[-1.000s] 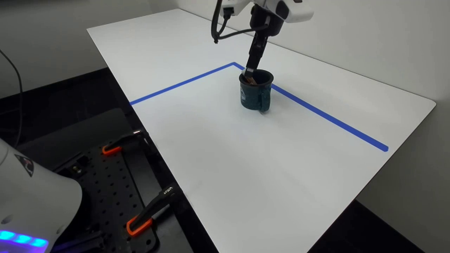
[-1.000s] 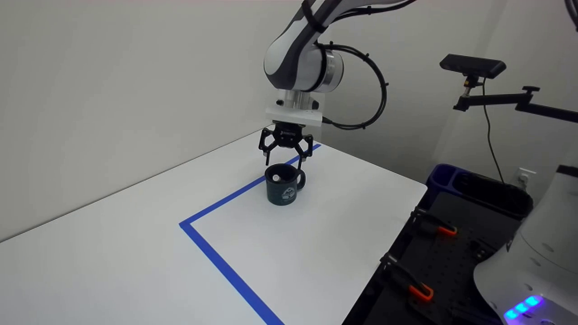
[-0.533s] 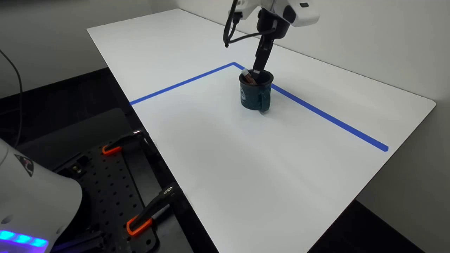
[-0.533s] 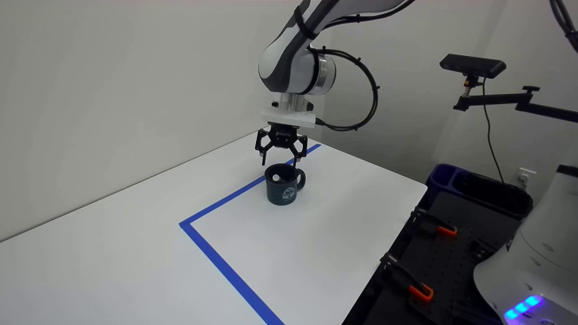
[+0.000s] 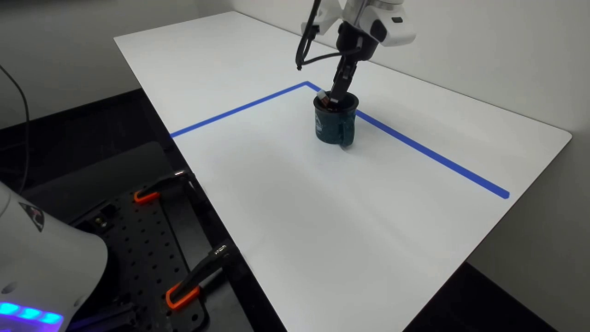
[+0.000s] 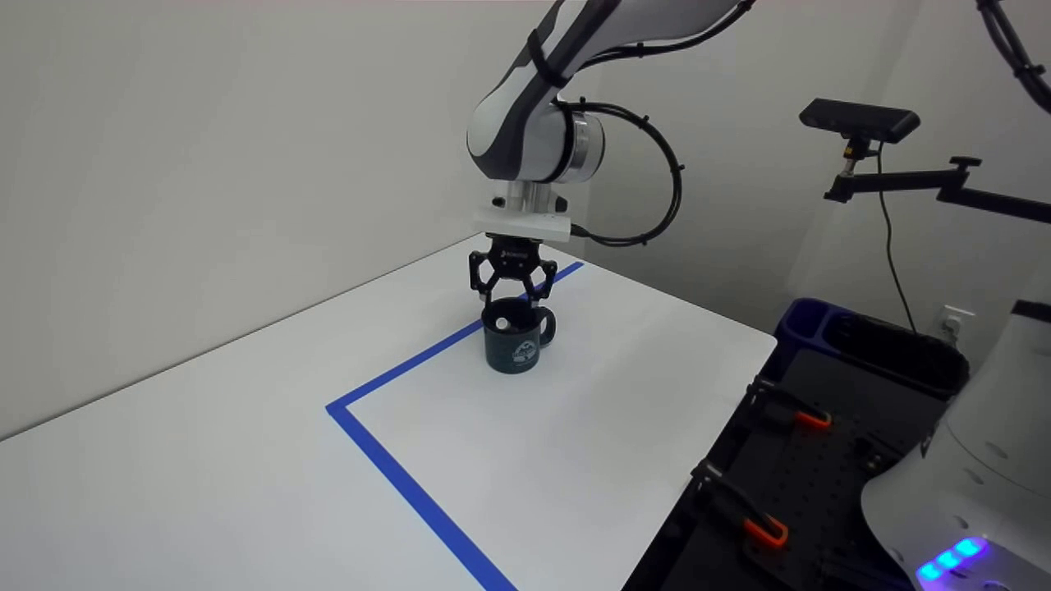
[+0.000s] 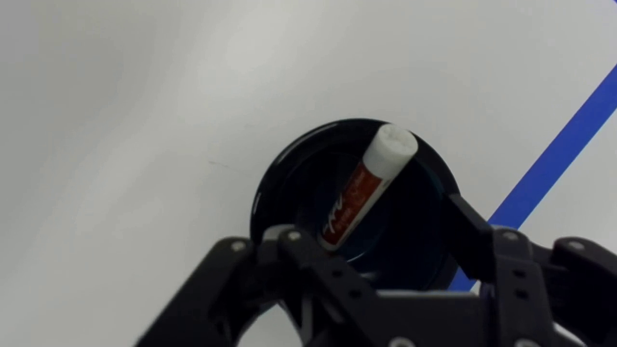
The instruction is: Remove the marker from the cup
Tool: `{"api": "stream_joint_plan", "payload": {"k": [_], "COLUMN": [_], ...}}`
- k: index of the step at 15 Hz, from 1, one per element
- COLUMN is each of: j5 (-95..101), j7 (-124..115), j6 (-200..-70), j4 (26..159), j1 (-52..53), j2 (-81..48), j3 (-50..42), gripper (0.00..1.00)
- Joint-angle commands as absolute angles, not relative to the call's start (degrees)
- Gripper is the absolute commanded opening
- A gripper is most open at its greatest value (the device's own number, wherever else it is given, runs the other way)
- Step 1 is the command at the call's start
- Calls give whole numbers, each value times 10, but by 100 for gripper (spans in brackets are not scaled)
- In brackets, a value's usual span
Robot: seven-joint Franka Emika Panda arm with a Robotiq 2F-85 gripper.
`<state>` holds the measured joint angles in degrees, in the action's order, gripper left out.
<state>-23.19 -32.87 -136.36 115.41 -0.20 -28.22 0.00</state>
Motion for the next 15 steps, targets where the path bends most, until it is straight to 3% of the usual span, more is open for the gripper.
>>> {"api": "stream_joint_plan", "payload": {"k": [1, 4, 9, 11, 12, 15], "j5": [-234, -232, -235, -234, -234, -231], "j7": [-332, -333, -329, -329, -329, -332], "j6": [-1342, -1330, -1307, -1304, -1302, -1296], "j4": [1147, 1144, 1139, 1136, 1133, 1129], "j1": [3, 3, 1, 2, 2, 4], "j2": [-280, -283, -291, -295, -298, -301], "j3": [-7, -7, -5, -5, -5, -7], "gripper": [41, 37, 45, 43, 36, 1]}}
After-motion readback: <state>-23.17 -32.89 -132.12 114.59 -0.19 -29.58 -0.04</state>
